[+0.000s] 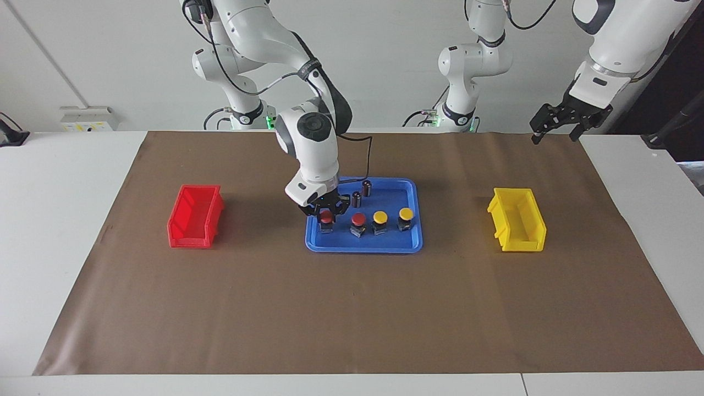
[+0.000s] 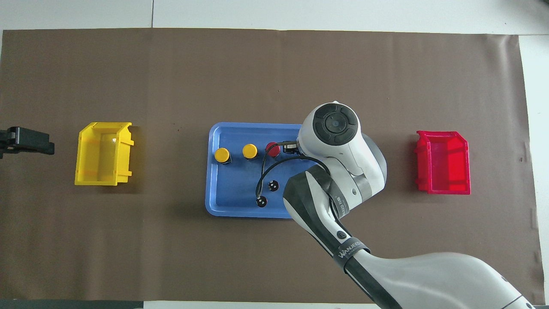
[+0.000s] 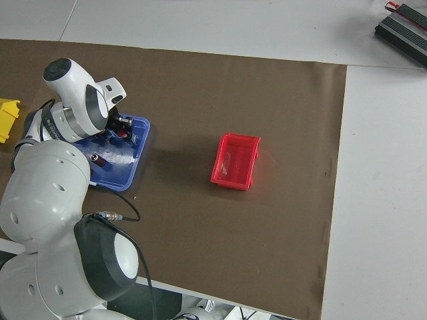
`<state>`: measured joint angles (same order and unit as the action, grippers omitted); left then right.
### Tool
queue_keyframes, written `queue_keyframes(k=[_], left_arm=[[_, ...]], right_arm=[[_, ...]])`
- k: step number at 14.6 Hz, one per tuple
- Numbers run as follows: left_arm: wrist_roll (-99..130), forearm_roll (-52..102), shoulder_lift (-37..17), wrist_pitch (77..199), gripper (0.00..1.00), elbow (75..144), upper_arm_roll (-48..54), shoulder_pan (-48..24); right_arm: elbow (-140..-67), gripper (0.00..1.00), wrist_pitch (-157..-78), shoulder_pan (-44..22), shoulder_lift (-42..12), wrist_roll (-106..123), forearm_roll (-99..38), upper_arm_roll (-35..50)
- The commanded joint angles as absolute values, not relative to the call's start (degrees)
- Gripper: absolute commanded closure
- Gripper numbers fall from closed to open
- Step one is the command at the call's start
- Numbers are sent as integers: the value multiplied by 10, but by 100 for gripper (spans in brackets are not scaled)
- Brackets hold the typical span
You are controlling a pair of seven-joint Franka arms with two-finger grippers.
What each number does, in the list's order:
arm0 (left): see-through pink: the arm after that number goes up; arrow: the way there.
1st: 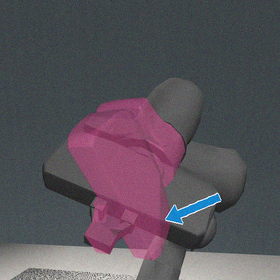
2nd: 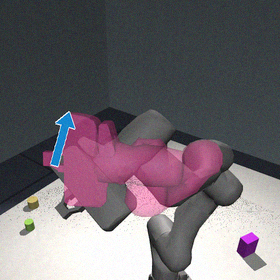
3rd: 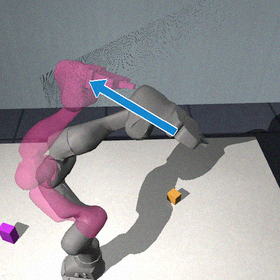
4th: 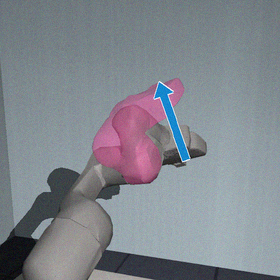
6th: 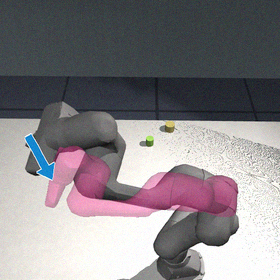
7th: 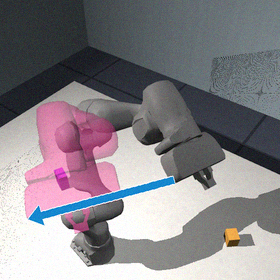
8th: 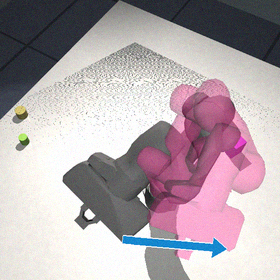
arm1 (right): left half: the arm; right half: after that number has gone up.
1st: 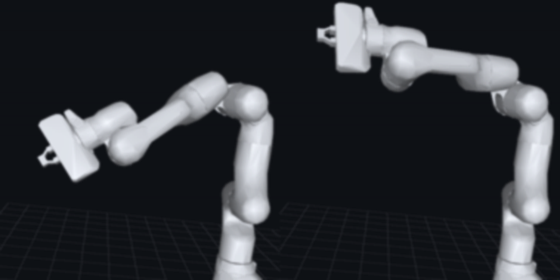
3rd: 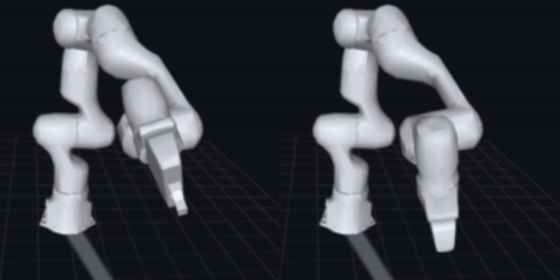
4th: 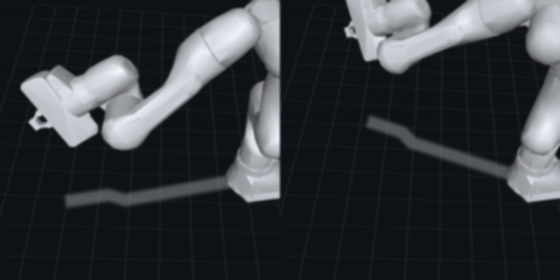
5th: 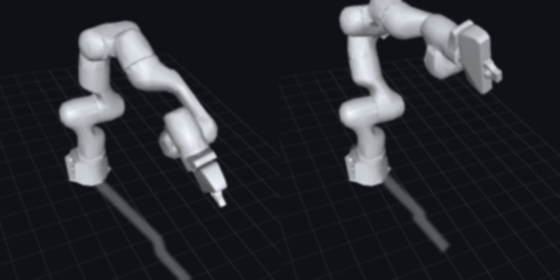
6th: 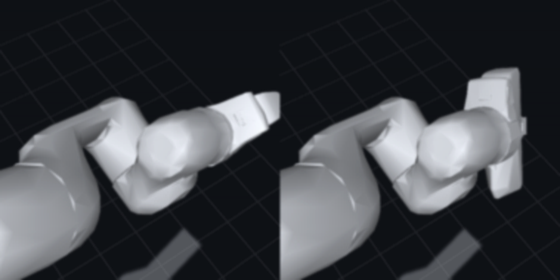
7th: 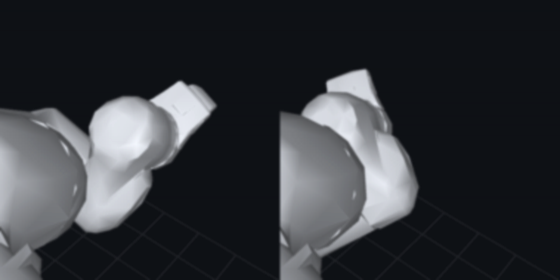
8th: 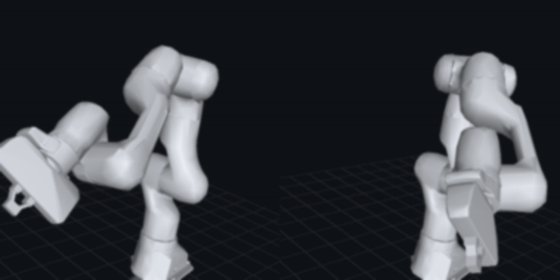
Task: Sort red and yellow buttons by color
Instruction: 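Move the right gripper to the red bin while the left gripper reaches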
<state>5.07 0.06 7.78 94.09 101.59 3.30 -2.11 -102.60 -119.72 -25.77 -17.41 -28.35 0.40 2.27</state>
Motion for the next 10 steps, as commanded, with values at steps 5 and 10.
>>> queue_keyframes(k=[5,10], left_arm=[[292,-1,13,1156,1,1125,37,-205],[383,-1,-85,1262,14,1125,36,-287]], right_arm=[[-1109,73,-1052,-36,21,37,-5,26],[-1265,73,-1154,78,103,180,-21,24]])
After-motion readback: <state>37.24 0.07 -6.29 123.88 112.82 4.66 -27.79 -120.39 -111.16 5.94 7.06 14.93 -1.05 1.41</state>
